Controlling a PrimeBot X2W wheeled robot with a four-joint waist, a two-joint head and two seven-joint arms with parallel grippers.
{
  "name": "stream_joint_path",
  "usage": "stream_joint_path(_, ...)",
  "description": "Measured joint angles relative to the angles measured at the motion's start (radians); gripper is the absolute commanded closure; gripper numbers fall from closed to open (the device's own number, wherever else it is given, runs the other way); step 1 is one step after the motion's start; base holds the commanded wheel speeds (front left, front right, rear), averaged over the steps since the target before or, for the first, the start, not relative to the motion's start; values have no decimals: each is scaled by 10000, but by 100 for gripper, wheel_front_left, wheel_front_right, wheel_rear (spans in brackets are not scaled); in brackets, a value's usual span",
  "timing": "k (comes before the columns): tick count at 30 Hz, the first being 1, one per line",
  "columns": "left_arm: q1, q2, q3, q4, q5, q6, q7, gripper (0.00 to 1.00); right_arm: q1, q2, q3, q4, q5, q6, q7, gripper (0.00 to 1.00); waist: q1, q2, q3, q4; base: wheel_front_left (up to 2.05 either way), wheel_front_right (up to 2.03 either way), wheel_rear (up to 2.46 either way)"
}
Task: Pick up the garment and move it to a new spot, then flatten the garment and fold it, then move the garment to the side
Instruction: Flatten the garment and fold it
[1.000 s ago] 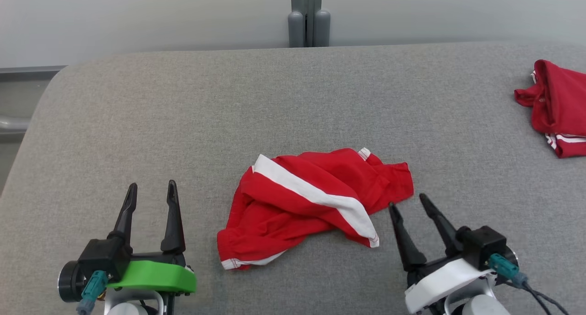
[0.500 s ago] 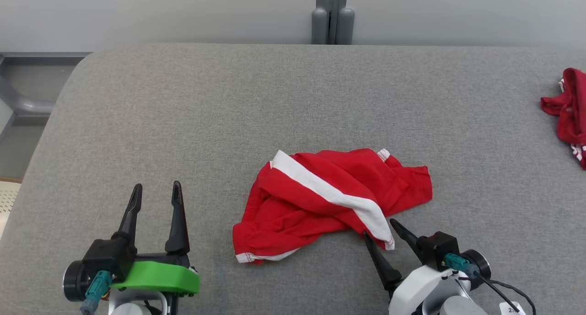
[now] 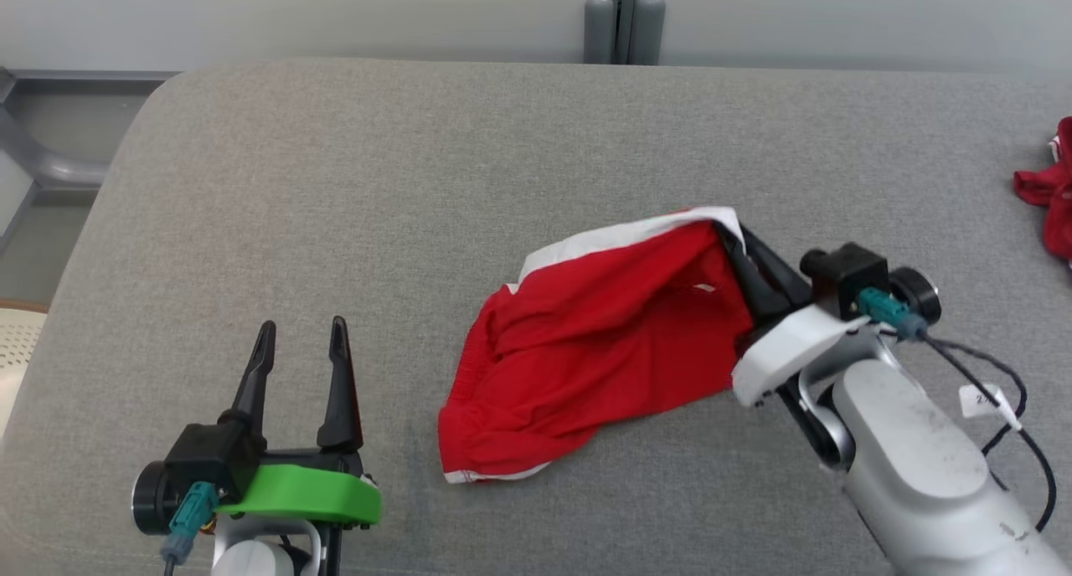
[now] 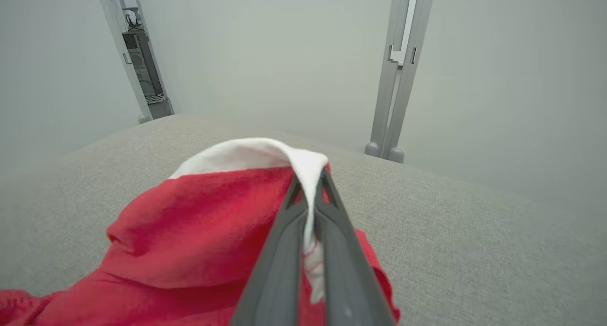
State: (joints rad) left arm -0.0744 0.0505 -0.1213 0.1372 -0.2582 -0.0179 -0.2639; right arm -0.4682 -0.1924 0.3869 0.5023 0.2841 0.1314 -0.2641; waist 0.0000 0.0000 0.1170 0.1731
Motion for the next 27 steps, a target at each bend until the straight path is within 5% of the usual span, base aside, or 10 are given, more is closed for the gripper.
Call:
stream_joint_path(9, -229, -6, -499, 27, -337, 180, 0, 0, -2757, -86, -259, 1870, -215, 0, 0, 100, 0, 0, 346, 439, 0, 0, 0)
stream_joint_path(10, -262, -6, -529, 29, -370, 188, 0, 0, -2948, -67, -326, 2034, -245, 0, 0, 90, 0, 0, 386, 479, 0, 0, 0)
stream_joint_path(11, -299, -6, -579, 31, -399, 199, 0, 0, -3150, -33, -412, 2257, -301, 0, 0, 8, 0, 0, 435, 528, 0, 0, 0)
stream_joint_path(12, -326, -6, -616, 35, -401, 238, 0, 0, -3303, 6, -454, 2569, -405, 0, 0, 0, 0, 0, 482, 575, 0, 0, 0)
stream_joint_path(17, -405, -6, -700, 42, -474, 343, 0, 0, -3371, 153, -654, 2926, -489, 0, 0, 0, 0, 0, 606, 689, 0, 0, 0)
stream_joint_path(27, -383, -6, -531, 36, -380, 351, 0, 0, -913, -656, -1210, 1749, 86, 0, 0, 0, 0, 1, 375, 194, 0, 0, 0)
